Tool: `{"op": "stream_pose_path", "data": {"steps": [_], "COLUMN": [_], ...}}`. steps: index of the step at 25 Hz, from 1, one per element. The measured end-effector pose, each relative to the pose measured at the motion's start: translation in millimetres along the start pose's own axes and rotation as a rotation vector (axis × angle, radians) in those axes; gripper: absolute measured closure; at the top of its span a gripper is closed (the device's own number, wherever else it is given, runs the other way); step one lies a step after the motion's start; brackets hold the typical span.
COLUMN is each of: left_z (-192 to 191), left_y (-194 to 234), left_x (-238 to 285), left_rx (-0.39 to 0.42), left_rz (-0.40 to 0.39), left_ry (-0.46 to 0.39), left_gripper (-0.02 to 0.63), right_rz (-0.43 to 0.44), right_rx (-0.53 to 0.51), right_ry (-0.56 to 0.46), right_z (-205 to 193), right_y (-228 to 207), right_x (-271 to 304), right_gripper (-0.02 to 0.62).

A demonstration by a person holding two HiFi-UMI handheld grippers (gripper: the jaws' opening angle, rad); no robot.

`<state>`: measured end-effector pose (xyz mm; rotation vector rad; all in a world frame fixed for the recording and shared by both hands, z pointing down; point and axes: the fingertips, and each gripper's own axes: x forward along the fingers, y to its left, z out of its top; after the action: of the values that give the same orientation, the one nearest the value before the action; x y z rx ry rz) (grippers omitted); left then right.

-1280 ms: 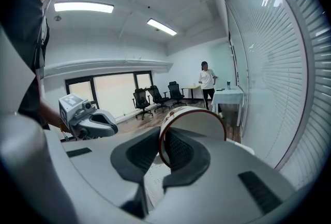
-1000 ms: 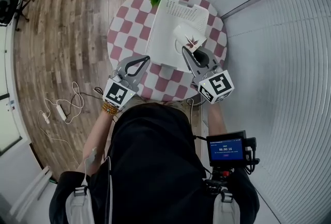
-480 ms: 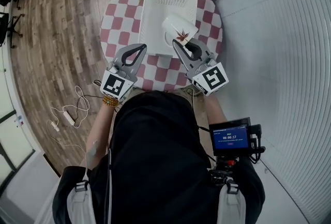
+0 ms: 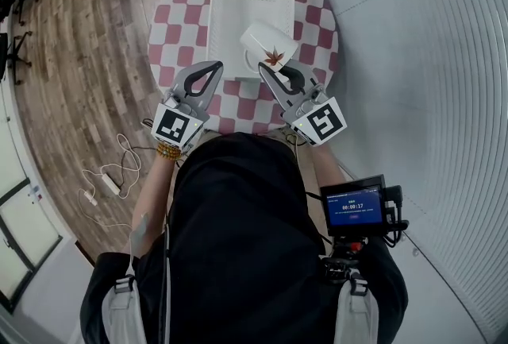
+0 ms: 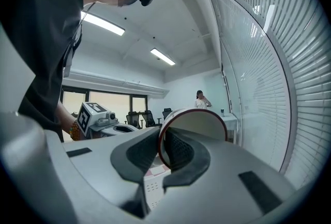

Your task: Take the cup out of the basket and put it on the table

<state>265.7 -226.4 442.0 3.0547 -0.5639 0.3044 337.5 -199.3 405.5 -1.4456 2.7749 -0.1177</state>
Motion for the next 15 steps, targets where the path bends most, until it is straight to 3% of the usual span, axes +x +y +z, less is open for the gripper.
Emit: {"op": "stream_pose_path", "data": {"steps": [7, 15], "left_z": [0.5, 9.5], "left_y": [-6.4, -17.9], "left_x": [-4.7, -9.3], "left_rx": [-0.018, -0.053], "left_rz": [-0.006, -0.029], "left_ry": [0.002, -0.068], "left_gripper": [0.601, 0.601], "right_rz": [-0.002, 0.003], "right_rx": [0.011, 0.0], "right_ry": [-0.028, -0.05], "right_z": [-1.2, -3.4], "right_y": [3.9, 10.3], "right_x": [-8.7, -11.8], "right_gripper": [0.558, 0.558]}}
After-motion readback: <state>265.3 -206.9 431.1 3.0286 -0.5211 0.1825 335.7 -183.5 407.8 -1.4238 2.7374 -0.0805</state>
